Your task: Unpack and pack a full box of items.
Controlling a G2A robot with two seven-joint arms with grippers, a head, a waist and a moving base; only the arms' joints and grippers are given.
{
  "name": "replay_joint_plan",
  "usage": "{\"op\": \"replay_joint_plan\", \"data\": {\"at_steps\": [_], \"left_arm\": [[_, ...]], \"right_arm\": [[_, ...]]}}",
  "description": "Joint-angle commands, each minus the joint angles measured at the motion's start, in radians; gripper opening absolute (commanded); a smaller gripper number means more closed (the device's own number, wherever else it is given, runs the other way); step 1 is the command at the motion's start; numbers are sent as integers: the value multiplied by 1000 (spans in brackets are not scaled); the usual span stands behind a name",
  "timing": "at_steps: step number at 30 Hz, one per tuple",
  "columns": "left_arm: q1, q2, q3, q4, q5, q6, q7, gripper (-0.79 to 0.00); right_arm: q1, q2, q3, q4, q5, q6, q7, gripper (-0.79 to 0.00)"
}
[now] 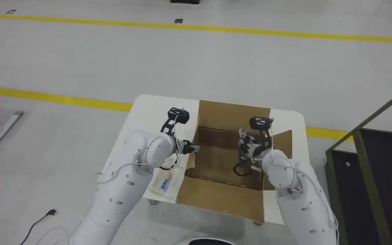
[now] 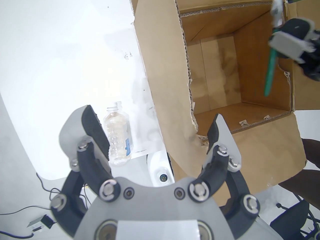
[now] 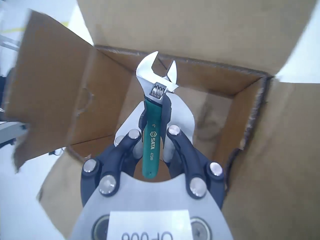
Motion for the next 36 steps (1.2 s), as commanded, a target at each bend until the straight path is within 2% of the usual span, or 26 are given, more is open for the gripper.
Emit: {"op": "replay_joint_plan", "data": {"at_steps": [1,6,18,21,29,36], "left_arm": [[4,0,4,-5,1,1,-2,0],[10,0,12,-17,1,4,-2,0],[14,-1,23,-30,6,21,0,0],[18,0,19,-32,11,29,0,0],[28,0,20,-41,11,35,-1,0],[24,0,23,-30,7,25,0,0]], "right_arm": [[-46,5,65,-53,62,-37,-43,-785],[-115,11,137,-69,178,-116,-135,-785],[-118,11,139,-66,185,-118,-140,-785],[-128,14,147,-113,210,-154,-171,-785],[-138,27,342,-240,404,-146,-235,-785],[-197,41,524,-250,426,-111,-273,-785]]}}
